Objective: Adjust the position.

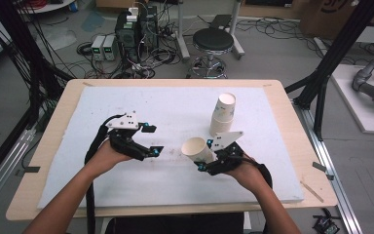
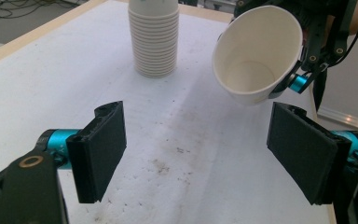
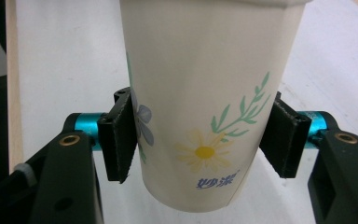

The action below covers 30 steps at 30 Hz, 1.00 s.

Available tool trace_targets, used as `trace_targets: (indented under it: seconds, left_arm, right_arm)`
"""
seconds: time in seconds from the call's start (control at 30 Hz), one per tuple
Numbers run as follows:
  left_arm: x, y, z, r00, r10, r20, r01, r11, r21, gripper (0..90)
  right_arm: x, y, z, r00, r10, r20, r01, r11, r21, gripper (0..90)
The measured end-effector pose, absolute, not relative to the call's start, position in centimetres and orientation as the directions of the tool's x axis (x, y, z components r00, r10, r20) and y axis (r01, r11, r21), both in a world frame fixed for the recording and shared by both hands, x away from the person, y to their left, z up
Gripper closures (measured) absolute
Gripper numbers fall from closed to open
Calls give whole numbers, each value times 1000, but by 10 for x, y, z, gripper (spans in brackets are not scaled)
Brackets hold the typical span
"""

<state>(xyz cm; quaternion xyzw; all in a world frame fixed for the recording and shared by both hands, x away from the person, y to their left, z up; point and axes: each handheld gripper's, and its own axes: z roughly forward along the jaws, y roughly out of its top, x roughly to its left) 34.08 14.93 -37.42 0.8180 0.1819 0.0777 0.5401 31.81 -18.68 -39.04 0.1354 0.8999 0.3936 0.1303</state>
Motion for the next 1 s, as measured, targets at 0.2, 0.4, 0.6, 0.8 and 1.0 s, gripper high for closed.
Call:
trace_targets:
  seconds: [0.2, 0.4, 0.6, 0.8, 1.0]
  left_arm:
    - [338, 158, -383, 907, 414, -73, 206, -286, 936, 200]
    - [336, 169, -399, 877, 472, -85, 209, -218, 953, 204]
    - [334, 177, -412, 846, 525, -97, 209, -158, 965, 184]
    - [330, 182, -424, 827, 555, -95, 199, -131, 971, 184]
    - [325, 189, -432, 813, 574, -93, 188, -108, 976, 188]
  right_arm:
    - [314, -202, -396, -912, 396, -108, 162, 589, 792, 360]
    - [310, -217, -404, -890, 446, -92, 166, 506, 847, 353]
    - [310, -234, -413, -868, 496, -31, 187, 383, 905, 349]
    - [309, -241, -416, -847, 530, -26, 180, 333, 926, 345]
    - [311, -245, -417, -830, 558, -7, 190, 294, 937, 345]
